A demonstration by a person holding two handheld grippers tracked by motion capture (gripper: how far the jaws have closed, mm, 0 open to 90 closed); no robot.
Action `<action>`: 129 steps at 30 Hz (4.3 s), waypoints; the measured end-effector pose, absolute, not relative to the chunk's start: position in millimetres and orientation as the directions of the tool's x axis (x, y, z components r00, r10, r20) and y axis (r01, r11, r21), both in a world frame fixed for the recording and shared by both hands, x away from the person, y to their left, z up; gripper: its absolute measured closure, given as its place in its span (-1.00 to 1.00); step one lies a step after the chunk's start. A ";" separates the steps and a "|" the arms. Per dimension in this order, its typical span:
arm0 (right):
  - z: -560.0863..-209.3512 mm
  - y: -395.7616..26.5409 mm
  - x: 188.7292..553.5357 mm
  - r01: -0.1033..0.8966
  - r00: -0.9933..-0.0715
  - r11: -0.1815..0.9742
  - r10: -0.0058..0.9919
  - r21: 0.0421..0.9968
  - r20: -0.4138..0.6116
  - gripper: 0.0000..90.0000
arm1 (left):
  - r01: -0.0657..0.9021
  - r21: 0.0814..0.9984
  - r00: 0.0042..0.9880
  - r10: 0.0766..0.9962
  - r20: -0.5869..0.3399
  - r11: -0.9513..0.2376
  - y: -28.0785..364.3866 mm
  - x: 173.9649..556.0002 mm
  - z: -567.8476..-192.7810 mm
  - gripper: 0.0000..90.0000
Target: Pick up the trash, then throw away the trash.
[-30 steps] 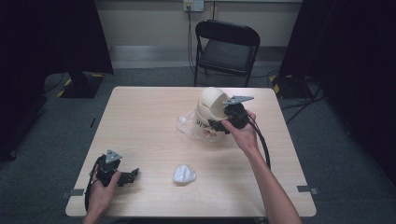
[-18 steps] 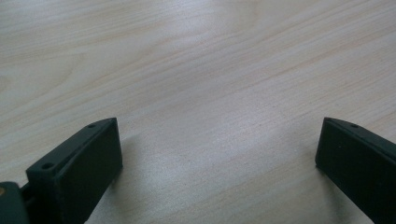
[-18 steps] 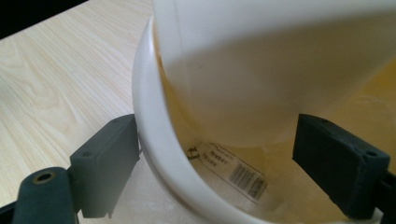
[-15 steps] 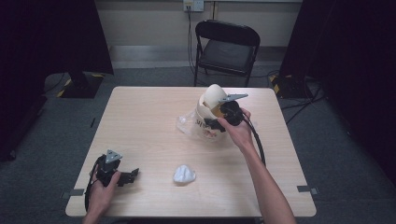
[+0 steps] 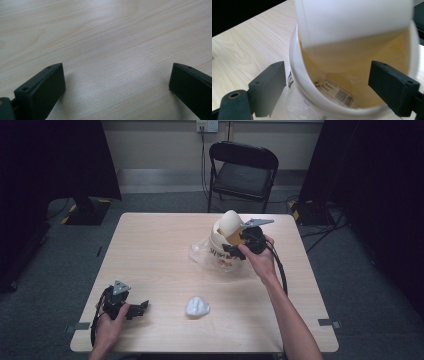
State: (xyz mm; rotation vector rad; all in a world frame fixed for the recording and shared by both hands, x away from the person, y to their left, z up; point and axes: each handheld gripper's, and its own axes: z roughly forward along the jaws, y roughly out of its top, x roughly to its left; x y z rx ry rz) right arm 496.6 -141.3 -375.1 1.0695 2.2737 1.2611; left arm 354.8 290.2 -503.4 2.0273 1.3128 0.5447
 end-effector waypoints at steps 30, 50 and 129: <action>-417.8 -110.6 396.3 0.452 -0.754 0.389 0.647 0.803 0.111 -0.42 | 0.640 0.714 0.411 0.912 -0.006 -0.284 290.2 354.7 -503.4 -1.00; -463.1 -51.7 366.9 0.405 -0.865 0.534 0.487 0.742 0.121 -0.10 | 0.640 0.714 0.411 0.911 -0.006 -0.284 290.2 354.8 -503.4 -1.00; -411.6 -137.4 404.9 0.459 -0.700 0.300 0.702 0.836 0.132 0.69 | 0.640 0.714 0.407 0.913 -0.003 -0.283 289.7 354.4 -503.4 -1.00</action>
